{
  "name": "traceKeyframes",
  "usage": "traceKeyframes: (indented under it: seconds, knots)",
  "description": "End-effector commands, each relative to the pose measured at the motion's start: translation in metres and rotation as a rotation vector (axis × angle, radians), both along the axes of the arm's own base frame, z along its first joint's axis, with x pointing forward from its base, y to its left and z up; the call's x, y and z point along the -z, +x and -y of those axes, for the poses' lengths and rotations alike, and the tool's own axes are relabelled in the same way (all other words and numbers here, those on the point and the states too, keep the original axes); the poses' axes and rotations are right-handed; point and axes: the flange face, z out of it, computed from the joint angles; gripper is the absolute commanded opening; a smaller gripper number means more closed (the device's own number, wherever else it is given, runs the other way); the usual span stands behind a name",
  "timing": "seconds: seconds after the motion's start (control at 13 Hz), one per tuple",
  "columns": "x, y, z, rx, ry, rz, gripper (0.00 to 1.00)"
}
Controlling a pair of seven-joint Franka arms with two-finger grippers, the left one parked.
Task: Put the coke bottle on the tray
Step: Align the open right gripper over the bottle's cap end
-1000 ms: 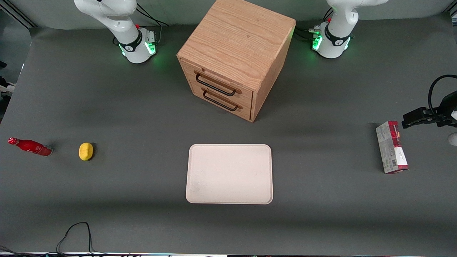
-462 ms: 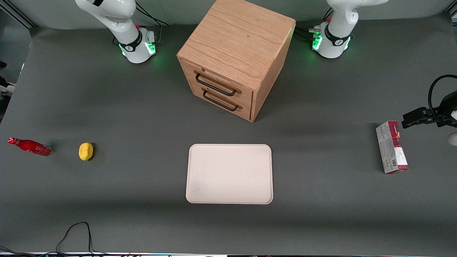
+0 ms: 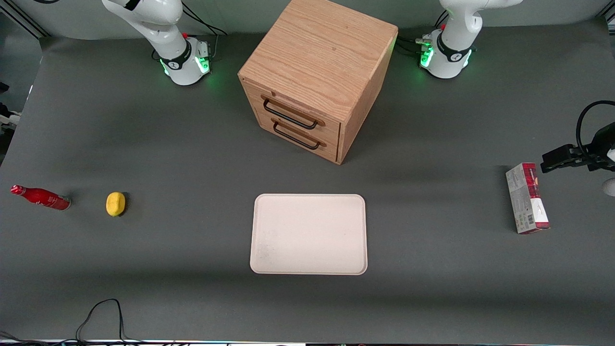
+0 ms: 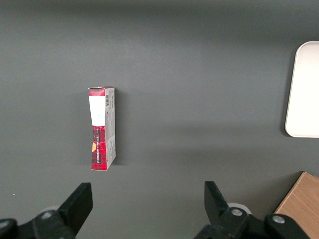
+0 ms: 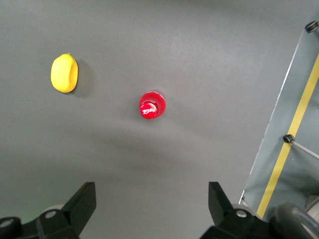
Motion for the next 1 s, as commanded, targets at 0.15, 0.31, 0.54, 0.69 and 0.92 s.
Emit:
traceKeyframes:
  seconds: [0.15, 0.31, 0.54, 0.69, 0.92]
  knots:
    - [0.034, 0.016, 0.007, 0.019, 0.04, 0.031, 1.0]
    - [0.059, 0.018, 0.012, 0.035, 0.042, 0.047, 1.0]
    - [0.078, 0.012, 0.012, 0.073, 0.054, 0.053, 1.0]
    - [0.092, 0.014, 0.004, 0.113, 0.066, 0.063, 1.0]
    - [0.116, 0.015, -0.006, 0.142, 0.068, 0.074, 1.0]
